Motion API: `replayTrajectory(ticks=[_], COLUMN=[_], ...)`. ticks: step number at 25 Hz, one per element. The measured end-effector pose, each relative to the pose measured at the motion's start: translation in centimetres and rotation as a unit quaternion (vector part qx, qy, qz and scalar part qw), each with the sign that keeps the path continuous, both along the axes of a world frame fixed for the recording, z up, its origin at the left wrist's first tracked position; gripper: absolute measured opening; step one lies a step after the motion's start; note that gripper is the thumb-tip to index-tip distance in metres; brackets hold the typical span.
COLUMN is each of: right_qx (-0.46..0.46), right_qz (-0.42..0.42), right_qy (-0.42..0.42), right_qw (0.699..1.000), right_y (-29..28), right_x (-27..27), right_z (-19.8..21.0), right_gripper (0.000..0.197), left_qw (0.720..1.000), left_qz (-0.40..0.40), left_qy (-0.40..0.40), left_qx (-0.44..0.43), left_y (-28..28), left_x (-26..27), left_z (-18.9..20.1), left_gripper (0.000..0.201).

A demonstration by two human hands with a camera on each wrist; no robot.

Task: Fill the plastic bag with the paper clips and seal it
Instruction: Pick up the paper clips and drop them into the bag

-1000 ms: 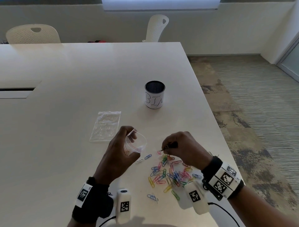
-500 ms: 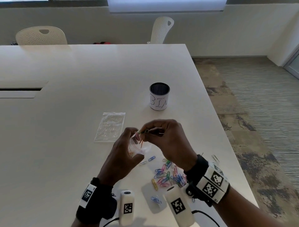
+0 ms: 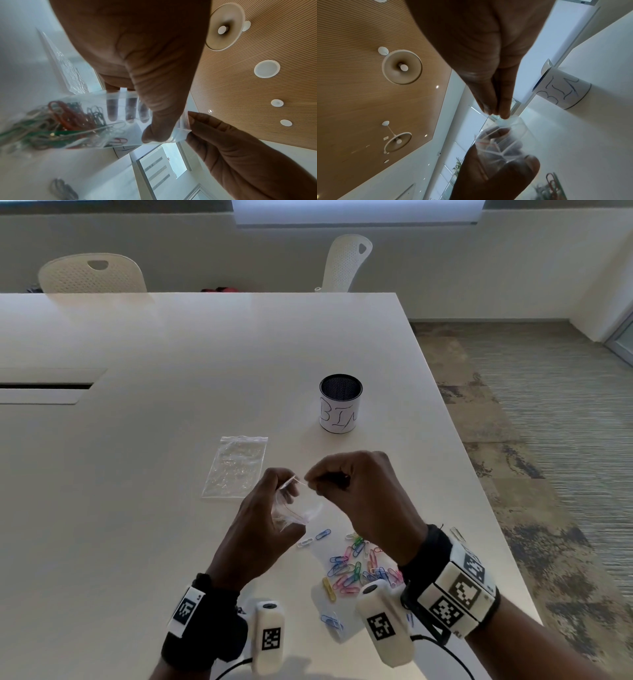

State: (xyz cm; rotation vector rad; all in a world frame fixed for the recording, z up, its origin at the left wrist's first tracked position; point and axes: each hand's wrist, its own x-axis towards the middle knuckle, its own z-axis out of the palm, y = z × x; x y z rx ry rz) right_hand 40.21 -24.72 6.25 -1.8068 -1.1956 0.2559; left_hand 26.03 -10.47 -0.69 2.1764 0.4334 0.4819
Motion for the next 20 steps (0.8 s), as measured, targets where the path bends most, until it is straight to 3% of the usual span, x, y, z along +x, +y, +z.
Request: replayTrajectory(ticks=[3,7,11,17,20], right_qx=[-0.054,-0.205,-0.25,-0.3,-0.302], right_qz=[-0.042,0.123,0.237,0.245,0.162], right_qy=[-0.018,-0.072,-0.171,-0.162,-0.153], right_qw=[0.998,0.968,0.923,0.907,0.927], right_y=[-0.5,-0.6,0.2,-3.0,-4.8], right_x=[1.6,1.0,0.3,3.2,4.4], right_z=[-1.7,-4.9,-6.3,-5.1,-4.5], right_gripper=[0.007,0.016,0.028,0.023,0.028], left_qw=[0.999,0.999,0.999,0.999,0.999], left_qz=[0.015,0.022,0.019,0.018,0.014], left_qy=[-0.032,-0.039,-0.035,-0.038,-0.028], left_qx=[-0.006,-0.008,0.0,-0.011,-0.018], left_y=[0.4,0.6,0.6,0.5,0.4], left_x=[-0.4,-0.8,-0.7,-0.7,-0.6], left_z=[0.0,0.0,-0.1,0.0,-0.1], left_gripper=[0.051,0.053,0.057,0.054,0.056])
